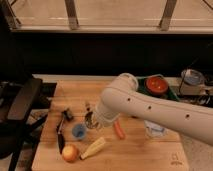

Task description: Stack cups on top of each other

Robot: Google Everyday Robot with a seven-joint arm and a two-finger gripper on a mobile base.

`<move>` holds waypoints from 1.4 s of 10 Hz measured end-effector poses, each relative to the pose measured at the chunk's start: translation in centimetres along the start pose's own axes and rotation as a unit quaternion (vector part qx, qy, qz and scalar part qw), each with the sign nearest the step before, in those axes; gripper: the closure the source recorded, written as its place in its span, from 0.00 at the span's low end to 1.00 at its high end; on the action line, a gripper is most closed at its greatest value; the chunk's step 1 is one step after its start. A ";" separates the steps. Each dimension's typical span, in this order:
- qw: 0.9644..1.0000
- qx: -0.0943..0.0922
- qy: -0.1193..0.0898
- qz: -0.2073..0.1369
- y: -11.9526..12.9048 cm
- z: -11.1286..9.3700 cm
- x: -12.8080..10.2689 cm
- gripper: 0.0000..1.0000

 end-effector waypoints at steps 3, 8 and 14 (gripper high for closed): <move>1.000 -0.020 -0.009 -0.018 -1.1 1.7 -1.7 1.00; 0.998 -0.047 -0.021 -0.046 -2.9 4.2 -4.3 1.00; 0.996 -0.073 -0.020 -0.042 -4.1 7.4 -4.1 1.00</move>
